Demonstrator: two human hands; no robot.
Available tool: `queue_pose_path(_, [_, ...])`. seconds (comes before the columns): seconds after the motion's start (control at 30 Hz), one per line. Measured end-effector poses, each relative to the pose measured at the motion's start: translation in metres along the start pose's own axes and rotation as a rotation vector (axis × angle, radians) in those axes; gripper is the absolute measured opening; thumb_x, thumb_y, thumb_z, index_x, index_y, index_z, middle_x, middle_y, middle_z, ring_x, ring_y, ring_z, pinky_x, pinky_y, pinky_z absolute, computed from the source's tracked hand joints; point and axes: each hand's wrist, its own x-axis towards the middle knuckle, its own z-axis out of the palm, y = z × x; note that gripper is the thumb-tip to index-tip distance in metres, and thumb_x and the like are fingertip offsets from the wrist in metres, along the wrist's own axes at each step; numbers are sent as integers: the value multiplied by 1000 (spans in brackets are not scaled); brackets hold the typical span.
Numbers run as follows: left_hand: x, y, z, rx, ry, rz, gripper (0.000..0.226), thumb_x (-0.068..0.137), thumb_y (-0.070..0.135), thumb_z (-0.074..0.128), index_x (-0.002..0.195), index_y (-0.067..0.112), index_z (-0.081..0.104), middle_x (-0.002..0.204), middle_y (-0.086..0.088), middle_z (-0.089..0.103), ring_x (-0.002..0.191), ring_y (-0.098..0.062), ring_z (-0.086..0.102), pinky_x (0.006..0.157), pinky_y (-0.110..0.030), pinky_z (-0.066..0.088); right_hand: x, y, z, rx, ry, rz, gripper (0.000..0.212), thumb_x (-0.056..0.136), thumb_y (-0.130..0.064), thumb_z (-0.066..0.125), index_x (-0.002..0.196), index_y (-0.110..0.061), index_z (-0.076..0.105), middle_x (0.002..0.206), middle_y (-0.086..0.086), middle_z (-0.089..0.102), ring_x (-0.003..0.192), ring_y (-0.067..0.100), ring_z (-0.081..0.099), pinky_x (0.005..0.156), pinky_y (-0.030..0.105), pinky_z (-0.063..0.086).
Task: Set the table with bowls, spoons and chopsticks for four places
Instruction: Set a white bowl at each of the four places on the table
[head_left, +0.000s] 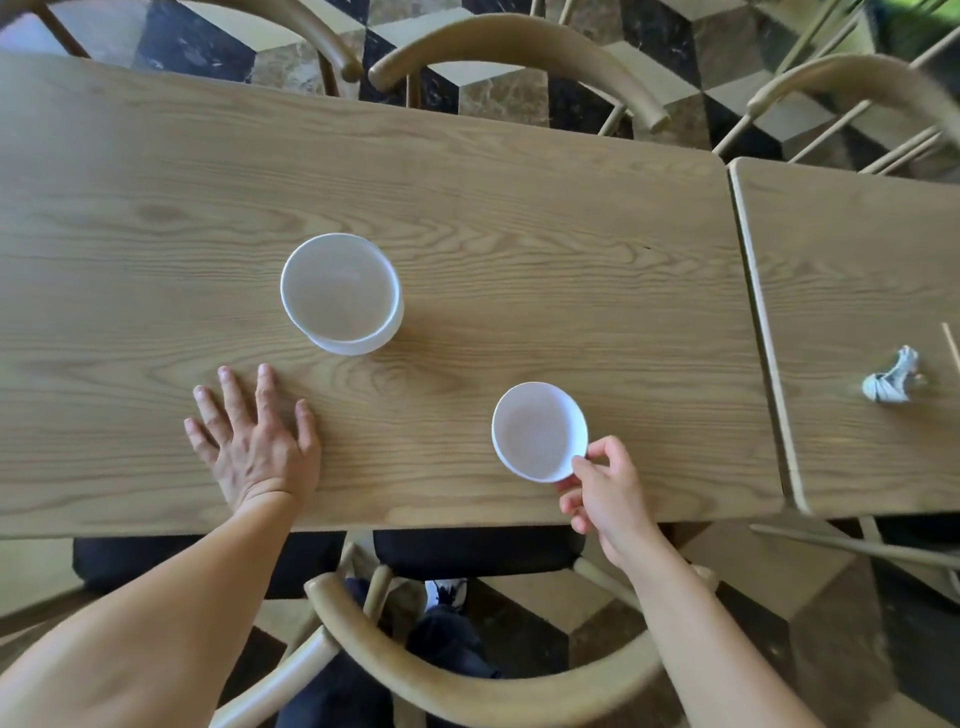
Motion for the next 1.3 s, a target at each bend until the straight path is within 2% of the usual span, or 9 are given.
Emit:
queue_pose_path(0.33, [-3,4,-6,-11,-9,2,64,99,52,36,158,32,21,171,-5,4,156,-30,-5,124,-51,-7,4,11,1,-28,23,10,5,99,-10,44,98,-15,44,88,14,67,41,15,55,33,22,34])
queue_pose_path(0.57, [-4,6,-7,-16,-5,2,63,99,52,36,157,32,21,170,-6,5,156,-31,-5,124,-52,-7,5,12,-1,-37,46,24,13,101,-18,47,114,-21,47,97,6,65,44,11,58,35,23,39])
queue_pose_path(0.7, [-4,5,-7,-13,-8,5,64,99,53,35,157,32,20,170,-6,4,156,-31,-5,124,-51,-8,4,7,-6,-82,106,26,3,97,-27,53,98,-24,52,92,6,64,48,14,52,37,24,36])
queue_pose_path(0.83, [-4,5,-7,-15,-12,3,65,98,54,34,158,33,20,171,-6,4,156,-30,-6,124,-52,-7,1,-13,-7,-122,315,-79,5,89,-27,55,87,-23,57,82,2,63,64,19,51,57,32,39])
queue_pose_path(0.97, [-4,7,-8,-12,-27,2,65,98,55,33,158,33,19,171,-5,3,156,-29,-8,124,-51,-8,-8,-66,39,-21,120,-222,6,89,-21,56,84,-22,58,60,-10,59,45,13,45,43,23,32])
queue_pose_path(1.03, [-3,7,-8,-16,-34,0,66,98,55,33,158,33,19,171,-5,4,156,-29,-9,124,-52,-8,-14,-91,73,-34,-40,-271,2,92,-24,57,91,-22,59,63,-8,63,39,12,46,34,20,29])
queue_pose_path(1.13, [-3,6,-7,-30,-33,5,66,97,54,34,158,33,20,171,-5,4,156,-30,-9,124,-53,-7,-17,-120,124,-138,-219,-329,19,93,-29,57,111,-23,55,80,-2,66,41,12,55,32,22,33])
queue_pose_path(1.2, [-2,5,-6,-38,-30,9,68,95,56,32,158,33,20,171,-5,5,155,-30,-9,124,-53,-8,-13,-132,153,-223,-249,-360,28,94,-33,57,118,-22,48,83,-1,65,42,12,58,32,22,35])
queue_pose_path(1.3, [-1,4,-5,-39,-32,12,69,93,57,29,158,34,20,171,-5,5,155,-30,-9,123,-52,-9,-2,-143,180,-330,-115,-443,31,94,-35,59,112,-17,42,83,7,67,51,21,61,40,29,45])
